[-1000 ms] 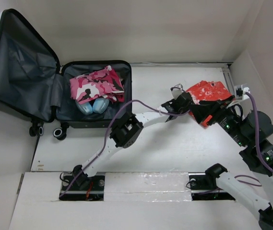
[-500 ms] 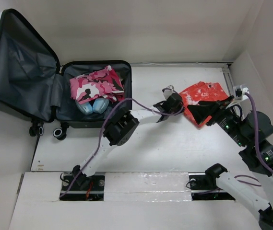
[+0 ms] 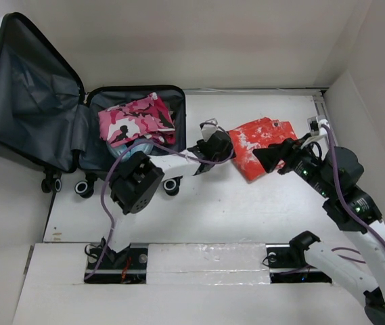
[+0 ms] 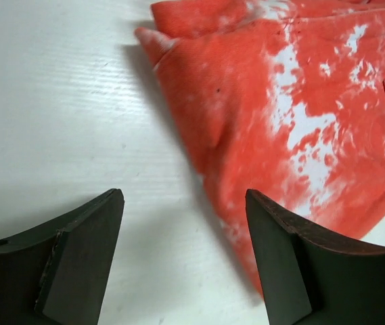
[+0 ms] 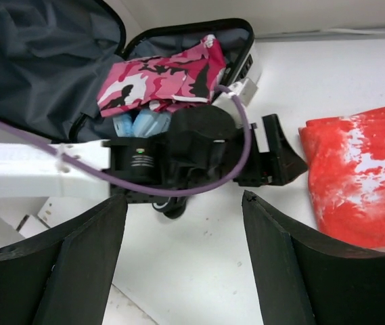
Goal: Pack the luggage
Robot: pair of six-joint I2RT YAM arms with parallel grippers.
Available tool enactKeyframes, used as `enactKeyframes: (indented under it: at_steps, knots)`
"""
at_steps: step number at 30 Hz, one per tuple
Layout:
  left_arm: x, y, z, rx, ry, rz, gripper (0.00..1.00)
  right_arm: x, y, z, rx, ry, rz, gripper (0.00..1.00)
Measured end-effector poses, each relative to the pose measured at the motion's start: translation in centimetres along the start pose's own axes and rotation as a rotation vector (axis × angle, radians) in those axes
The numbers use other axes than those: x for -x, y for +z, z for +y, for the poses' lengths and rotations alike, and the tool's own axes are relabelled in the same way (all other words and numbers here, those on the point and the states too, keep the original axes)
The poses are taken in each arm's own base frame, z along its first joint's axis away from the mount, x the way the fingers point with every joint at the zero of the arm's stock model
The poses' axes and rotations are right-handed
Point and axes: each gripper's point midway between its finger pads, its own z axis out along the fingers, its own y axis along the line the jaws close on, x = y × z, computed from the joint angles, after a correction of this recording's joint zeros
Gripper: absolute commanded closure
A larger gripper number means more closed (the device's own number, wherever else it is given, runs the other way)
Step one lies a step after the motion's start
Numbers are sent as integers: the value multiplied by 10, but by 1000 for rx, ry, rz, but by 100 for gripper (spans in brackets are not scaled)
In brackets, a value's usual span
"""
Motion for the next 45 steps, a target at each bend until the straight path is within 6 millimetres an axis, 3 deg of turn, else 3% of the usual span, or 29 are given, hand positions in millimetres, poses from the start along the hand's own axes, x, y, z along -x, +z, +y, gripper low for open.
enactKeyframes:
  at_steps: [5,10,17,19,20,21,22,24,32,35,37,41,45]
  knots:
    - [-1,-19,9,-4,0,10,32,-2,6,-2,-1,0,3,25]
    - [-27,-6,12,-11,-51,84,35,0,8,-1,5,-2,-10,25]
    - [-29,27,-35,-85,-126,96,41,0,10,-1,5,-1,-10,25]
    - [-31,31,-41,-97,-137,98,55,-1,11,-1,5,-1,-7,25]
    - [-32,33,-42,-98,-141,100,55,-1,11,-1,5,-1,-6,25]
    - [-34,34,-41,-96,-142,105,63,-1,11,-1,7,-1,-6,25]
    - [-36,36,-42,-98,-155,108,85,-1,11,0,8,-1,-5,25]
    - [-38,39,-42,-100,-175,113,100,-1,11,0,10,-1,-6,25]
    - [-24,36,-39,-147,-89,119,100,4,4,4,22,-4,-30,25]
    - [1,31,-27,-169,-31,157,100,6,1,5,26,-5,-40,25]
    - [33,29,-14,-163,9,181,100,8,-1,6,31,-7,-48,25]
    - [129,17,5,-136,112,125,100,8,-2,8,39,-8,-49,25]
    - [237,-29,23,-95,188,-23,100,9,-2,11,55,-9,-48,25]
